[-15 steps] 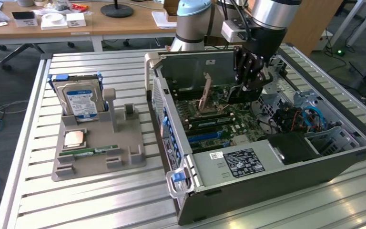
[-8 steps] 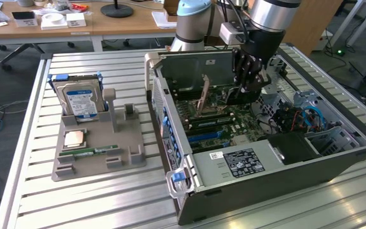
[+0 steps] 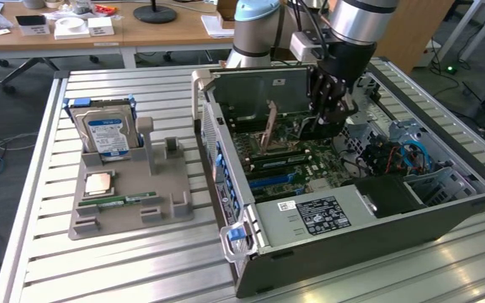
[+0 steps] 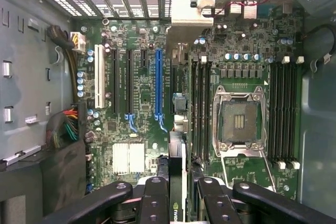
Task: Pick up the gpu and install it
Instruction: 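Insert the gpu into the slot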
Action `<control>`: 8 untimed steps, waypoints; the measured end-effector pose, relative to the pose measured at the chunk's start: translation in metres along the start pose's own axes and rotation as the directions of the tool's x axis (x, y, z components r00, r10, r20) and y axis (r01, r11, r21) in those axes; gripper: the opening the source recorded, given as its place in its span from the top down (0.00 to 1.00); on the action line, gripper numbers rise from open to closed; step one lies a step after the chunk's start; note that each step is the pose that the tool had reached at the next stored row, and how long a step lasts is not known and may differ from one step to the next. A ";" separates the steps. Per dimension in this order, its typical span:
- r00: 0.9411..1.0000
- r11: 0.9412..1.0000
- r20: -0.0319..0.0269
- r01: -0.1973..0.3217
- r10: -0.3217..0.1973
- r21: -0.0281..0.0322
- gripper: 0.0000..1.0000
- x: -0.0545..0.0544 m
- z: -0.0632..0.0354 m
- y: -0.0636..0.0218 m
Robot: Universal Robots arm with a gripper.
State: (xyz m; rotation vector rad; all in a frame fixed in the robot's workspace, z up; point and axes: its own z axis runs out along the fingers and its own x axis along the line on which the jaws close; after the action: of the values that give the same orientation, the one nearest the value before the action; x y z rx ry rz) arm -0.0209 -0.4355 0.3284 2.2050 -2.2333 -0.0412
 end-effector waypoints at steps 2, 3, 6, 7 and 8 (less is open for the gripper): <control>1.000 1.000 0.003 0.000 0.000 0.000 0.74 0.000 0.0014 0.0003; 1.000 1.000 0.004 0.000 0.000 0.000 0.74 0.000 0.0022 0.0004; 1.000 1.000 0.005 0.000 0.000 0.001 0.74 0.001 0.0048 0.0008; 1.000 1.000 0.005 0.000 0.000 0.001 0.74 0.001 0.0055 0.0008; 1.000 1.000 0.005 0.001 -0.001 0.001 0.74 0.001 0.0059 0.0009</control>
State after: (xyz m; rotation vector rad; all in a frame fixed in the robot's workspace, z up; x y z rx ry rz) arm -0.0219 -0.4360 0.3225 2.2086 -2.2359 -0.0453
